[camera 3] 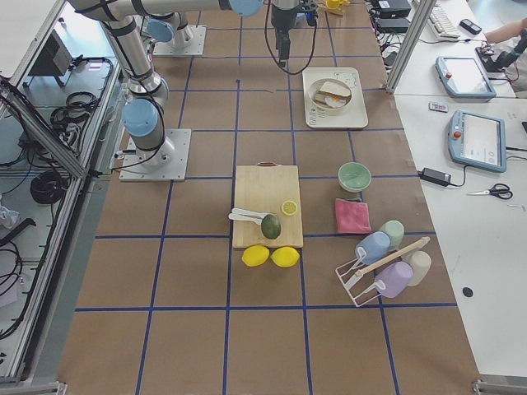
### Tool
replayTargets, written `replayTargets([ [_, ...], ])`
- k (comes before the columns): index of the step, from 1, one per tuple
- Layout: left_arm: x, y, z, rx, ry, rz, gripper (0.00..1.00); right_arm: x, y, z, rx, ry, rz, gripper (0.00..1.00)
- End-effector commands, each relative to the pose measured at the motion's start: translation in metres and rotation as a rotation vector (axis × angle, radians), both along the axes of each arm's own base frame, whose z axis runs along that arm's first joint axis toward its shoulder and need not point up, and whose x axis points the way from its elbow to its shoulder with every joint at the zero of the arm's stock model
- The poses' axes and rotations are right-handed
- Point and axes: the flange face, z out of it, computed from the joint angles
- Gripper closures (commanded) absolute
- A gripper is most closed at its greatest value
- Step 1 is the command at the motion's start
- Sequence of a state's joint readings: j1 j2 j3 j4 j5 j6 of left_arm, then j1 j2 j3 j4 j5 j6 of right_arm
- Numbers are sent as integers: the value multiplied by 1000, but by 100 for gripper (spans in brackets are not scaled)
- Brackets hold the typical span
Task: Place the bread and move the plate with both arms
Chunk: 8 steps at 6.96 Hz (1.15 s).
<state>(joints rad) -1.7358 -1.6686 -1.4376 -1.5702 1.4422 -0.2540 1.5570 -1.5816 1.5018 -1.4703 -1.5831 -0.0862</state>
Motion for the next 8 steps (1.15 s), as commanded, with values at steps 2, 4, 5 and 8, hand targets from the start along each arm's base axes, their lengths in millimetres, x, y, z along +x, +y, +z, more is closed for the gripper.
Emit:
replayTargets([
  [2, 18, 5, 24, -53, -16, -140, 0, 0, 0, 0, -1, 0, 1, 0],
  [4, 38, 0, 28, -66, -44, -115, 0, 0, 0, 0, -4, 2, 1, 0],
  [5, 46, 5, 32, -73, -120, -111, 0, 0, 0, 0, -1, 1, 1, 0],
  [8, 48, 8, 32, -66, -106, -107, 0, 0, 0, 1, -2, 2, 1, 0],
])
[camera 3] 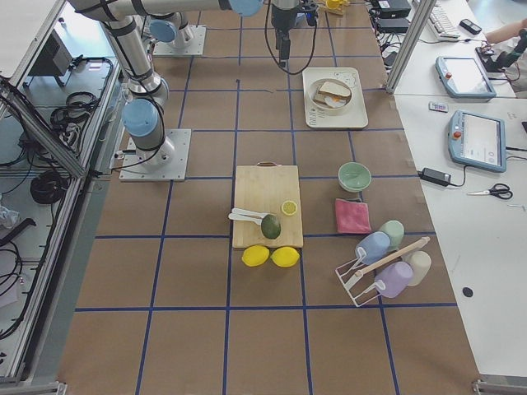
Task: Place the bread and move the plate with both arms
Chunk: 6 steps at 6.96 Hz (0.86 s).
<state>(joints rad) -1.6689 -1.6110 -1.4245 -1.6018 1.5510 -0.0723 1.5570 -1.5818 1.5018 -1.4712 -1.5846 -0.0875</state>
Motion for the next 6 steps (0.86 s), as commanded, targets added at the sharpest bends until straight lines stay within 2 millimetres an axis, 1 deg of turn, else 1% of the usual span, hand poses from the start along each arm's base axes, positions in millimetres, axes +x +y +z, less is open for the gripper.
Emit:
replayTargets([
  [1, 1, 1, 0, 2, 3, 1, 0, 0, 0, 0, -3, 0, 0, 0],
  [6, 1, 1, -2, 5, 3, 1, 0, 1, 2, 0, 6, 0, 2, 0],
])
